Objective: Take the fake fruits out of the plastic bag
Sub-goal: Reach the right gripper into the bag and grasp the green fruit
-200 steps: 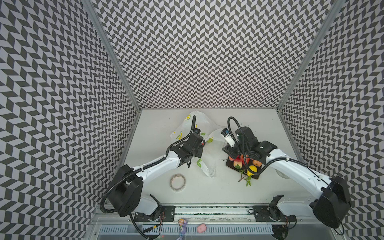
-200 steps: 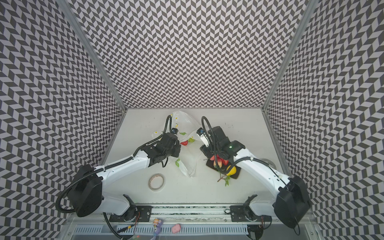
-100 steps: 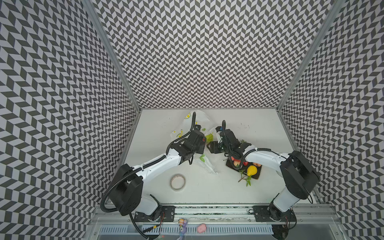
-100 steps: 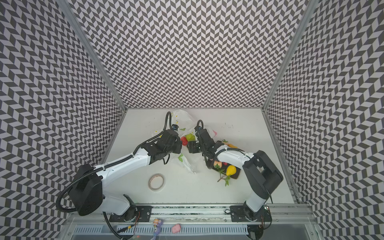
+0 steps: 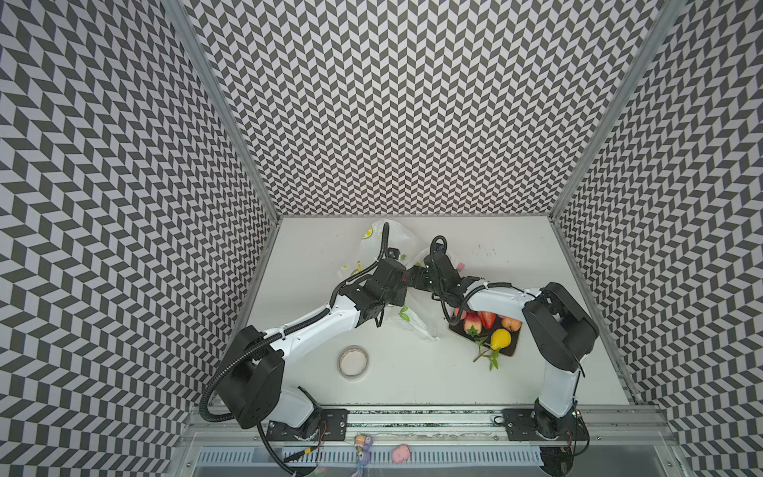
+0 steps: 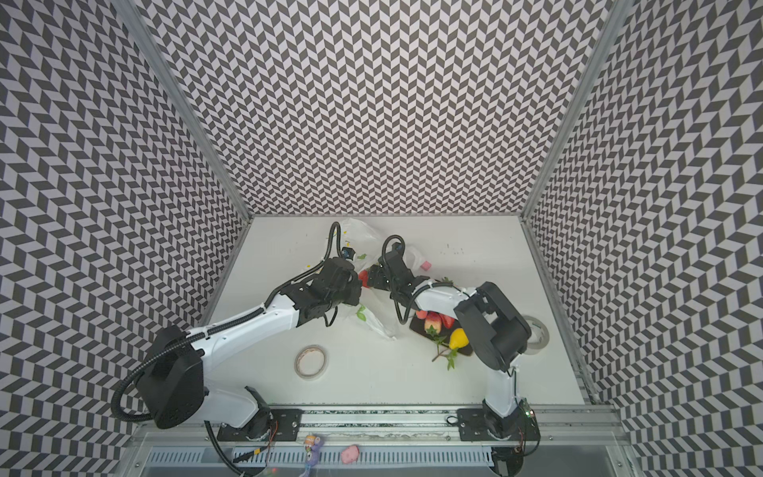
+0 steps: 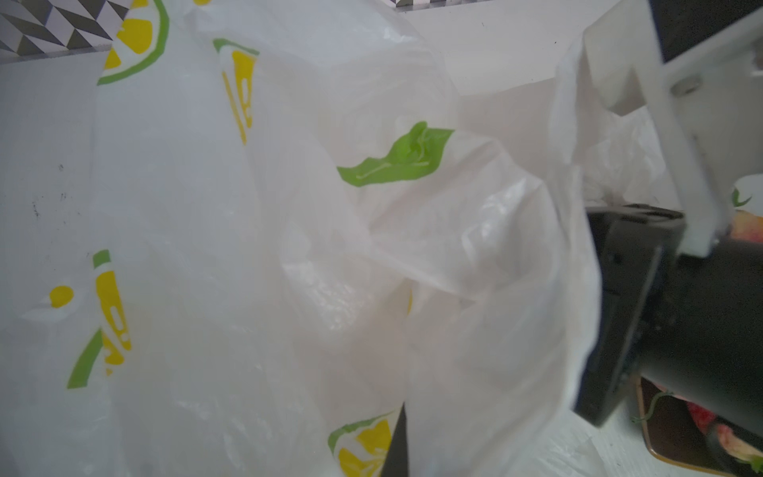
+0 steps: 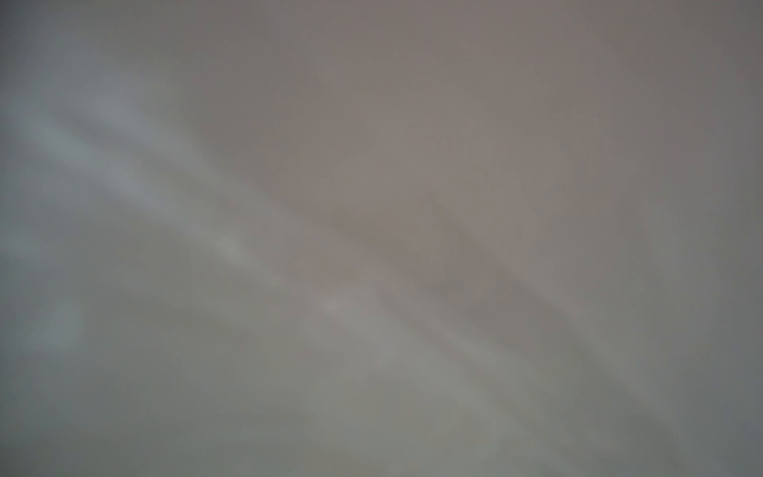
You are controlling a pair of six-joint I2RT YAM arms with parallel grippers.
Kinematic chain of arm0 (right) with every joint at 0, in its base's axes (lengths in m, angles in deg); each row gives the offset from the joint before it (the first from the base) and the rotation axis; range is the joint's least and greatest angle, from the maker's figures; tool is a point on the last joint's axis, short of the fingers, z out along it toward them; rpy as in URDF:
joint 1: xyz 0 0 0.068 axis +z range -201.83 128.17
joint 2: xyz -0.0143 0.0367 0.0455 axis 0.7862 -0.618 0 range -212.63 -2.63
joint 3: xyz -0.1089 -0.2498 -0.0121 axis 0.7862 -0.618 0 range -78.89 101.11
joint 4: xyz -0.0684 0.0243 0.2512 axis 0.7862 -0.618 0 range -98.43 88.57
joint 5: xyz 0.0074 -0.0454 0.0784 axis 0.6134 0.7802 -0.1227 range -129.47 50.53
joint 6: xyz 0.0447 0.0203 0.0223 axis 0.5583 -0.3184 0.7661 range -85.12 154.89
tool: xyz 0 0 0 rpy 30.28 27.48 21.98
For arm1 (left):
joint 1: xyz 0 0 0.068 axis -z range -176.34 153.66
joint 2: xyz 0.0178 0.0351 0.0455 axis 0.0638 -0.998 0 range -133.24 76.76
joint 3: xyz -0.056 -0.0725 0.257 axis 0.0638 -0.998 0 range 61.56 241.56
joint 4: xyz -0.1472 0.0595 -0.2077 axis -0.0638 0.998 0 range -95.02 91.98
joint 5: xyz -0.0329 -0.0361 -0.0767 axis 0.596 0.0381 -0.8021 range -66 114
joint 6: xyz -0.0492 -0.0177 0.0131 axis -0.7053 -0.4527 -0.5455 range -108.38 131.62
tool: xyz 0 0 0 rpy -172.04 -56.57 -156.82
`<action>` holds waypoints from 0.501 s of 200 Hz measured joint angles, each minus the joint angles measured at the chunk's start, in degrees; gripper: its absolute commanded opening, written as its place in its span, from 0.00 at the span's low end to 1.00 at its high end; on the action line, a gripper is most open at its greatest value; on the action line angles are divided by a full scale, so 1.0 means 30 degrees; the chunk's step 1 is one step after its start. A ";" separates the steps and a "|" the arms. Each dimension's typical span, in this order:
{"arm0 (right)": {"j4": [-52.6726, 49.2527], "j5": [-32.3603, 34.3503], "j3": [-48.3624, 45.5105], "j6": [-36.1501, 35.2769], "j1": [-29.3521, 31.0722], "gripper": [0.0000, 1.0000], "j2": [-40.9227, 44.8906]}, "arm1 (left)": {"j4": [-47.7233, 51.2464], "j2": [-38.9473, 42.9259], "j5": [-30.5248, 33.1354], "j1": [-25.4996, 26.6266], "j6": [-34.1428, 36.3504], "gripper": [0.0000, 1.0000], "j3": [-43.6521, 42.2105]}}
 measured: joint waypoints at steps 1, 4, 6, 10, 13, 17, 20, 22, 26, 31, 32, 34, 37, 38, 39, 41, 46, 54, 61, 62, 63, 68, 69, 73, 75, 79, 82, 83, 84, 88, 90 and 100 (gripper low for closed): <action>0.0000 0.0029 0.0015 0.0015 0.0000 0.86 -0.0015 | 0.0000 0.0000 0.0000 0.0000 0.0007 0.00 0.0000; 0.0036 0.0102 0.0102 0.0131 -0.0015 0.86 -0.0153 | 0.0000 0.0000 0.0000 0.0015 0.0022 0.00 0.0000; 0.0036 0.0182 0.0153 0.0182 -0.0022 0.86 -0.0219 | 0.0000 0.0000 0.0000 0.0015 0.0029 0.00 0.0000; 0.0066 0.0270 0.0240 0.0291 -0.0044 0.86 -0.0342 | -0.0007 0.0000 0.0000 0.0029 0.0036 0.00 0.0000; 0.0102 0.0350 0.0313 0.0357 -0.0073 0.86 -0.0459 | -0.0007 0.0000 0.0000 0.0051 0.0044 0.00 0.0000; 0.0160 0.0408 0.0401 0.0466 -0.0109 0.86 -0.0605 | -0.0015 0.0000 -0.0007 0.0058 0.0080 0.00 0.0000; 0.0175 0.0459 0.0474 0.0510 -0.0131 0.86 -0.0692 | -0.0015 0.0000 -0.0007 0.0073 0.0109 0.00 0.0000; 0.0189 0.0488 0.0517 0.0561 -0.0131 0.86 -0.0765 | -0.0015 0.0000 -0.0007 0.0087 0.0109 0.00 0.0000; 0.0248 0.0561 0.0612 0.0656 -0.0153 0.86 -0.0911 | -0.0015 0.0000 -0.0015 0.0087 0.0160 0.00 0.0000; 0.0321 0.0612 0.0707 0.0765 -0.0175 0.86 -0.1086 | -0.0015 0.0000 -0.0022 0.0095 0.0189 0.00 0.0000; 0.0321 0.0634 0.0743 0.0787 -0.0189 0.86 -0.1137 | -0.0015 0.0000 -0.0022 0.0095 0.0204 0.00 0.0000; 0.0321 0.0670 0.0794 0.0816 -0.0204 0.86 -0.1195 | -0.0015 0.0000 -0.0029 0.0095 0.0248 0.00 0.0000; 0.0342 0.0692 0.0860 0.0874 -0.0226 0.86 -0.1282 | -0.0015 0.0000 -0.0051 0.0102 0.0255 0.00 0.0000; 0.0342 0.0692 0.0889 0.0903 -0.0240 0.86 -0.1333 | -0.0015 -0.0007 -0.0058 0.0102 0.0262 0.00 0.0000; 0.0350 0.0699 0.0903 0.0925 -0.0240 0.86 -0.1355 | -0.0015 -0.0007 -0.0066 0.0102 0.0270 0.00 0.0000; 0.0372 0.0714 0.0947 0.0962 -0.0255 0.86 -0.1421 | -0.0022 -0.0007 -0.0080 0.0102 0.0313 0.00 0.0000; 0.0452 0.0758 0.1064 0.1071 -0.0291 0.86 -0.1596 | -0.0022 -0.0015 -0.0117 0.0102 0.0335 0.00 0.0000; 0.0539 0.0794 0.1231 0.1217 -0.0350 0.86 -0.1821 | -0.0022 -0.0036 -0.0168 0.0102 0.0379 0.00 0.0000; 0.0678 0.0801 0.1355 0.1355 -0.0393 0.86 -0.2004 | -0.0029 -0.0073 -0.0226 0.0102 0.0393 0.00 0.0000; 0.0714 0.0801 0.1384 0.1392 -0.0401 0.86 -0.2040 | -0.0029 -0.0073 -0.0240 0.0102 0.0401 0.00 0.0000; 0.0721 0.0801 0.1399 0.1413 -0.0408 0.87 -0.2062 | -0.0036 -0.0080 -0.0248 0.0102 0.0401 0.00 0.0000; 0.0816 0.0801 0.1486 0.1523 -0.0444 0.87 -0.2164 | -0.0029 -0.0109 -0.0306 0.0102 0.0415 0.00 0.0000; 0.0845 0.0794 0.1501 0.1566 -0.0459 0.87 -0.2208 | -0.0036 -0.0109 -0.0313 0.0102 0.0415 0.00 0.0000; 0.0940 0.0794 0.1545 0.1647 -0.0495 0.87 -0.2273 | -0.0029 -0.0138 -0.0379 0.0102 0.0430 0.00 0.0000; 0.0991 0.0794 0.1566 0.1683 -0.0503 0.88 -0.2324 | -0.0036 -0.0138 -0.0393 0.0102 0.0437 0.00 0.0000; 0.1093 0.0794 0.1596 0.1792 -0.0510 0.90 -0.2368 | -0.0044 -0.0153 -0.0459 0.0102 0.0459 0.00 0.0000; 0.1180 0.0787 0.1610 0.1851 -0.0510 0.92 -0.2433 | -0.0051 -0.0168 -0.0488 0.0102 0.0459 0.00 0.0000; 0.1202 0.0787 0.1617 0.1880 -0.0517 0.93 -0.2448 | -0.0044 -0.0168 -0.0503 0.0102 0.0459 0.00 0.0000; 0.1239 0.0780 0.1632 0.1960 -0.0517 0.94 -0.2470 | -0.0051 -0.0175 -0.0517 0.0102 0.0466 0.00 0.0000; 0.1326 0.0772 0.1668 0.1989 -0.0539 0.95 -0.2528 | -0.0073 -0.0182 -0.0568 0.0102 0.0474 0.00 0.0000; 0.1370 0.0765 0.1690 0.2098 -0.0546 0.96 -0.2579 | -0.0073 -0.0189 -0.0605 0.0102 0.0474 0.00 0.0000; 0.1545 0.0729 0.1858 0.2295 -0.0597 0.97 -0.2790 | -0.0102 -0.0211 -0.0750 0.0102 0.0517 0.00 0.0000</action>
